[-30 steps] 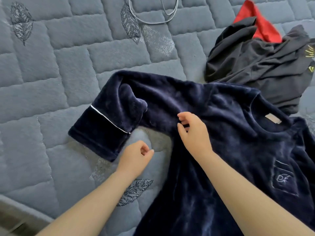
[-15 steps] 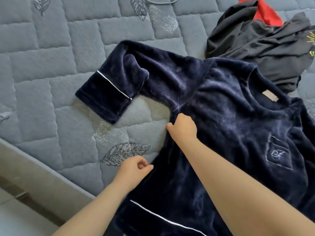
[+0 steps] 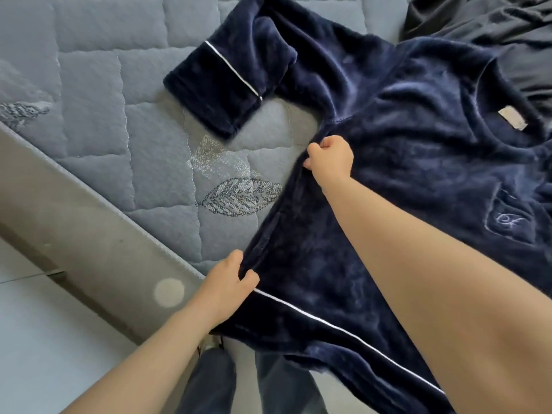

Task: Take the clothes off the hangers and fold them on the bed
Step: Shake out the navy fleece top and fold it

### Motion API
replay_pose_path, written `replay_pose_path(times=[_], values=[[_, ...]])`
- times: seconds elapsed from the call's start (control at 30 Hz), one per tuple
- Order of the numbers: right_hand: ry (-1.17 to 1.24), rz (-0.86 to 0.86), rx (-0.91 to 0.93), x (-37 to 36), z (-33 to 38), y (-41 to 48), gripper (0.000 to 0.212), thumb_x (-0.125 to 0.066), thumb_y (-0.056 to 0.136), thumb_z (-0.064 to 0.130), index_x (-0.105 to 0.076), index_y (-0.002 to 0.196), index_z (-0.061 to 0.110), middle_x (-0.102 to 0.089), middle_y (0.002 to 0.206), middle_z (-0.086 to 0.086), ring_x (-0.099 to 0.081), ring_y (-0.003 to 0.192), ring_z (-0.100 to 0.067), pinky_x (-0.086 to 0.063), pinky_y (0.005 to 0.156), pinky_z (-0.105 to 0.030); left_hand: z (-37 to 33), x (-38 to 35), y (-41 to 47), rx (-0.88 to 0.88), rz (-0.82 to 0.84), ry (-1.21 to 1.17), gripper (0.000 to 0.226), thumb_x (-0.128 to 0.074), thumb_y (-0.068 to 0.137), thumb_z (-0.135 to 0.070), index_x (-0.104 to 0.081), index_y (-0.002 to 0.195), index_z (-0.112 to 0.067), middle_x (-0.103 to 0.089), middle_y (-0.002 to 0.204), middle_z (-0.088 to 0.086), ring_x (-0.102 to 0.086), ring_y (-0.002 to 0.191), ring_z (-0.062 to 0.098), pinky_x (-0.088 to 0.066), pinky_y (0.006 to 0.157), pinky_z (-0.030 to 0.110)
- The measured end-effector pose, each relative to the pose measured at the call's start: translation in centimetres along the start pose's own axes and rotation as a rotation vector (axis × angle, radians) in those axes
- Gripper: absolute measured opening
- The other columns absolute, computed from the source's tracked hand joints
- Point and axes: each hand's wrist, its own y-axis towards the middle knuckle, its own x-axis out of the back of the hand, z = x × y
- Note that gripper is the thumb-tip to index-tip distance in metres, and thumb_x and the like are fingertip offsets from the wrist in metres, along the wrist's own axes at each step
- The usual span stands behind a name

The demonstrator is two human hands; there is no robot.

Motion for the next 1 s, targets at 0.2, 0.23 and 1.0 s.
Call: replay_pose_path(times=[0.2, 0.23, 1.0], values=[[-0.025, 0.12, -0.015, -0.5, -0.4, -2.6, 0.05, -0.059, 0.086, 0.015, -0.049, 0.134, 0.009, -0.059, 0.107, 0.002, -0.062, 0.106, -0.024, -0.054, 0.092, -0.04, 1.5, 0.8, 0.1, 0.099, 0.024, 0.01, 0.017, -0.049, 0.087, -0.024, -0.037, 0.076, -0.02, -0.052, 0.073, -0.001, -0.047, 0.065, 0.016, -0.037, 0.058, 0.033], [-0.063, 0.127, -0.01, -0.4, -0.9, -3.3, 0.044, -0.059, 0.084, 0.014, -0.053, 0.127, 0.007, -0.06, 0.104, 0.0, -0.062, 0.105, -0.026, -0.054, 0.091, -0.042, 1.6, 0.8, 0.0, 0.089, 0.014, 0.018, 0.016, -0.048, 0.089, -0.023, -0.037, 0.077, -0.019, -0.052, 0.073, 0.0, -0.048, 0.066, 0.017, -0.038, 0.06, 0.034], [-0.243, -0.116, -0.316, 15.4, -18.7, -26.6, 0.027, -0.054, 0.088, 0.011, -0.062, 0.113, 0.018, -0.063, 0.097, 0.006, -0.059, 0.088, -0.012, -0.046, 0.074, -0.025, -5.5, 1.1, -7.2, -0.299, -0.006, 0.461, 0.017, -0.057, 0.088, -0.022, -0.056, 0.105, -0.019, -0.05, 0.098, -0.001, -0.053, 0.089, 0.019, -0.042, 0.078, 0.031]])
